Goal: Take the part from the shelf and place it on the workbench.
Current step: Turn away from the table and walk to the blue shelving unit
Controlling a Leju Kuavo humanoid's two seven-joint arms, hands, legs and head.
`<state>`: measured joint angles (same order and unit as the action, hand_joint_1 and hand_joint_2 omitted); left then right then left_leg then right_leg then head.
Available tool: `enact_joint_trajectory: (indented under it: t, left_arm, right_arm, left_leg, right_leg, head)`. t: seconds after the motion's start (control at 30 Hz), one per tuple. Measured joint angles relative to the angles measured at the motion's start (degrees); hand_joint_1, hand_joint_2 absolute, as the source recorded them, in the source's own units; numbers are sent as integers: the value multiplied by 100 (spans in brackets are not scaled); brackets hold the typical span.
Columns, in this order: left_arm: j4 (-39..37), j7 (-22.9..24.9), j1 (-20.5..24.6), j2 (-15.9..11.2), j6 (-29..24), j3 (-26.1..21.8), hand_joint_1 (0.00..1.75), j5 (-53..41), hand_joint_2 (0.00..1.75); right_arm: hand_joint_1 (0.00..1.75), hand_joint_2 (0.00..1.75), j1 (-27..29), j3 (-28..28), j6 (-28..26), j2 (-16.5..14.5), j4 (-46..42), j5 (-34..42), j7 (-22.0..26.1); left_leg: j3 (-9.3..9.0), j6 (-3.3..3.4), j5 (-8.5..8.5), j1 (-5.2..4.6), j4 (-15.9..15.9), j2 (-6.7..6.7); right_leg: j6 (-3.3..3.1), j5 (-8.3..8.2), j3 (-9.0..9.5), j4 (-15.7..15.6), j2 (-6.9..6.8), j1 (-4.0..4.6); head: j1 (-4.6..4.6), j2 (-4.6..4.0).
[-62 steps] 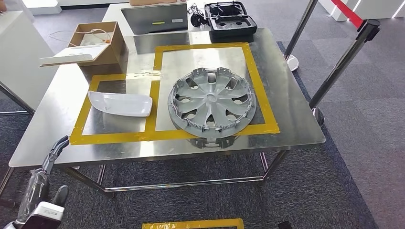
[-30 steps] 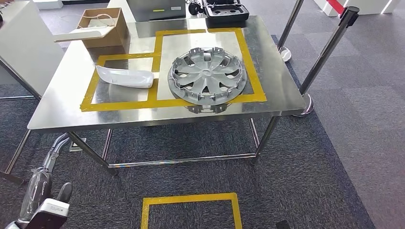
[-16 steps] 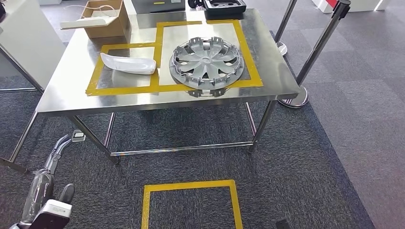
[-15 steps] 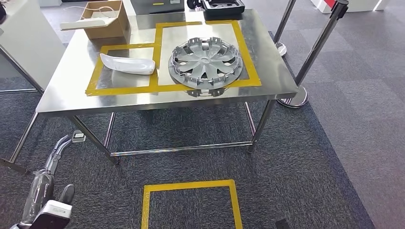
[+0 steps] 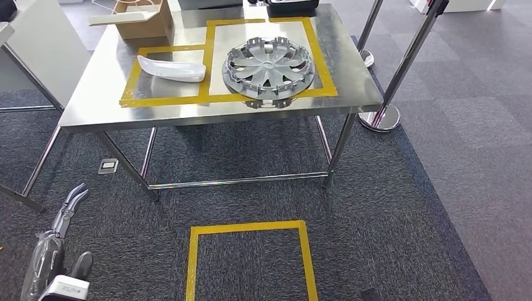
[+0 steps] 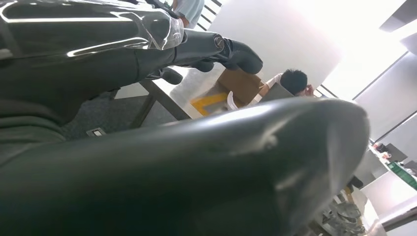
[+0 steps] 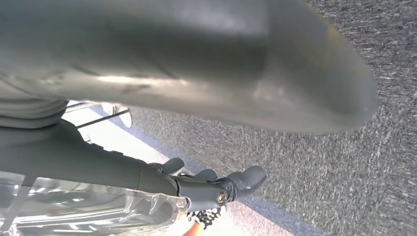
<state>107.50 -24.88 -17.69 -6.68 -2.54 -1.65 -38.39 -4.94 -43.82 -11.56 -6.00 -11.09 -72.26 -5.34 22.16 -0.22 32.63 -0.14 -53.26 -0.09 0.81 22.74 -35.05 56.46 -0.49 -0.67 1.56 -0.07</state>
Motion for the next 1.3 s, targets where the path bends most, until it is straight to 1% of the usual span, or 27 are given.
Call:
enact_joint_trajectory:
  t: [0.07, 0.1, 0.17, 0.2, 0.23, 0.27, 0.3, 0.33, 0.4, 0.47, 0.5, 0.57, 0.6, 0.67, 0.73, 0.77, 0.8, 0.83, 0.9, 0.97, 1.0, 1.1, 1.13, 1.17, 1.23, 1.27, 1.3]
  left_arm:
    - [7, 17, 18, 16, -20, 50, 0, -31, 0]
    - [6, 26, 33, 29, -31, 79, 0, -40, 0]
    - [5, 38, 73, 62, -49, 128, 0, -46, 0]
    - [4, 43, 90, 78, -52, 147, 0, -48, 0]
    - [0, 45, 104, 90, -55, 162, 0, -50, 0]
    - [-7, 45, 120, 101, -55, 176, 0, -52, 0]
    - [-17, 47, 142, 110, -55, 191, 0, -54, 0]
    - [-27, 49, 167, 119, -55, 203, 0, -54, 0]
    - [-41, 54, 226, 132, -55, 221, 0, -54, 0]
    - [-45, 56, 275, 140, -55, 227, 0, -53, 0]
    - [-45, 57, 293, 144, -55, 231, 0, -53, 0]
    - [-47, 61, 309, 147, -55, 238, 0, -49, 0]
    - [-49, 66, 311, 147, -54, 243, 0, -47, 0]
    - [-59, 80, 312, 141, -54, 248, 0, -41, 0]
    - [-80, 88, 314, 139, -53, 252, 0, -38, 0]
    - [-92, 90, 315, 139, -52, 253, 0, -37, 0]
    - [-104, 91, 315, 139, -52, 255, 0, -37, 0]
    - [-113, 92, 317, 139, -52, 255, 0, -37, 0]
    - [-121, 93, 332, 139, -52, 255, 0, -37, 0]
    - [-121, 96, 359, 139, -53, 255, 0, -37, 0]
    - [-122, 97, 367, 139, -53, 255, 0, -37, 0]
    - [-132, 82, 365, 140, -52, 259, 0, -21, 0]
    - [-139, 70, 365, 141, -51, 264, 0, -12, 0]
    - [-148, 59, 367, 142, -51, 269, 0, -3, 0]
    - [-173, 50, 366, 144, -50, 280, 0, 2, 0]
    - [-189, 49, 366, 145, -50, 286, 0, 3, 0]
    - [-206, 49, 365, 146, -50, 296, 0, 3, 0]
  right_arm:
    - [0, 0, 22, -8, 2, 4, 5, 22, 1]
    - [0, 0, 37, -14, 1, 3, 9, 29, 1]
    - [0, 0, 59, -26, -2, 5, 15, 34, 4]
    - [0, 0, 62, -30, -3, 8, 15, 33, 7]
    - [0, 0, 61, -32, -4, 15, 15, 32, 10]
    - [0, 0, 58, -33, -3, 22, 15, 30, 11]
    - [0, 0, 56, -33, 0, 26, 15, 28, 10]
    - [0, 0, 54, -33, 6, 28, 15, 27, 5]
    - [0, 0, 39, -33, 16, 30, 15, 22, -8]
    - [0, 0, 14, -33, 19, 33, 15, 20, -19]
    - [0, 0, 3, -33, 20, 35, 15, 20, -23]
    - [0, 0, -1, -34, 33, 29, 18, 10, -19]
    - [0, 0, 2, -34, 46, 25, 20, 3, -12]
    - [0, 0, 5, -36, 72, 14, 23, -11, 8]
    - [0, 0, 3, -36, 82, 8, 23, -13, 16]
    - [0, 0, 4, -36, 86, 4, 23, -13, 16]
    - [0, 0, 4, -36, 88, 3, 23, -13, 17]
    - [0, 0, 4, -36, 89, 3, 23, -13, 19]
    - [0, 0, 3, -36, 87, -1, 23, -13, 28]
    - [0, 0, 0, -37, 80, -6, 23, -13, 55]
    - [0, 0, -2, -38, 77, -7, 23, -13, 72]
    - [0, 0, 12, -37, 73, -8, 23, -13, 117]
    - [0, 0, 25, -37, 73, -10, 23, -14, 125]
    - [0, 0, 38, -36, 73, -11, 23, -17, 128]
    - [0, 0, 57, -36, 74, -8, 23, -23, 129]
    - [0, 0, 65, -36, 74, -4, 23, -26, 129]
    - [0, 0, 72, -36, 74, -1, 23, -27, 129]
  left_leg:
    - [98, 89, -45, -11, 42, 15]
    - [176, 150, -111, -6, 41, 27]
    - [351, 247, -267, 5, 49, 56]
    - [444, 272, -343, -4, 46, 63]
    - [533, 282, -415, -14, 39, 73]
    - [620, 286, -484, -24, 27, 82]
    - [715, 283, -551, -32, 2, 88]
    - [810, 276, -610, -36, -35, 90]
    - [993, 250, -695, -47, -148, 87]
    - [1119, 204, -758, -62, -254, 88]
    - [1161, 173, -799, -66, -281, 94]
    - [1222, 105, -861, -58, -298, 93]
    - [1265, 69, -796, -51, -340, 78]
    - [1403, -5, -337, -22, -710, 42]
    - [1570, -65, 218, 11, -1438, 32]
    - [1611, -83, 320, 24, -1761, 32]
    - [1584, -91, 274, 37, -1942, 32]
    - [1467, -94, 116, 50, -1929, 32]
    - [939, -84, -191, 68, -1314, 32]
    - [337, -54, -153, 55, -441, 23]
    - [181, -34, -72, 40, -174, 18]
    - [231, 98, -63, 19, -30, 20]
    - [275, 156, -109, 24, -24, 27]
    - [321, 203, -166, 30, -19, 35]
    - [429, 247, -267, 16, -25, 48]
    - [488, 251, -314, 9, -32, 51]
    - [545, 248, -354, 5, -44, 53]
  right_leg:
    - [81, -82, -51, -9, 1, -18]
    - [111, 28, -98, 65, 7, -26]
    - [154, 579, -247, 536, 21, -34]
    - [170, 903, -329, 919, 24, -33]
    - [182, 1107, -382, 1304, 25, -32]
    - [188, 1158, -393, 1601, 25, -32]
    - [183, 1054, -314, 1728, 25, -31]
    - [170, 875, -145, 1649, 25, -30]
    - [126, 648, 458, 931, 27, -22]
    - [80, 782, 969, 136, 29, -4]
    - [57, 862, 1071, -74, 32, 9]
    - [-14, 848, 1012, -145, 25, 10]
    - [-63, 794, 951, -143, 17, 0]
    - [-139, 649, 793, -150, -5, -25]
    - [-156, 500, 607, -138, -10, -24]
    - [-150, 428, 514, -125, -13, -25]
    - [-140, 359, 418, -107, -16, -26]
    - [-127, 297, 323, -84, -18, -27]
    - [-90, 193, 166, -35, -18, -29]
    - [-30, 100, 73, 7, -14, -15]
    - [6, 55, 45, 16, -15, -13]
    - [118, 14, -28, 39, -17, -41]
    - [144, 140, -73, 136, -12, -49]
    - [164, 377, -154, 366, -5, -54]
    - [187, 922, -368, 1100, 8, -53]
    - [193, 1073, -451, 1467, 13, -52]
    - [191, 1074, -454, 1670, 15, -51]
  head:
    - [4, 0]
    - [5, 0]
    - [5, 0]
    - [-3, 0]
    - [-5, 0]
    - [-5, 0]
    - [-5, 0]
    - [-5, 0]
    - [-7, 0]
    - [-4, 0]
    - [-3, 0]
    - [-4, 0]
    - [3, 0]
    - [17, 0]
    - [31, 0]
    - [31, 0]
    - [32, 0]
    - [32, 0]
    - [34, 0]
    - [32, 0]
    - [33, 0]
    - [29, 0]
    - [18, 0]
    - [8, 0]
    - [-9, 0]
    - [-10, 0]
    - [-10, 0]
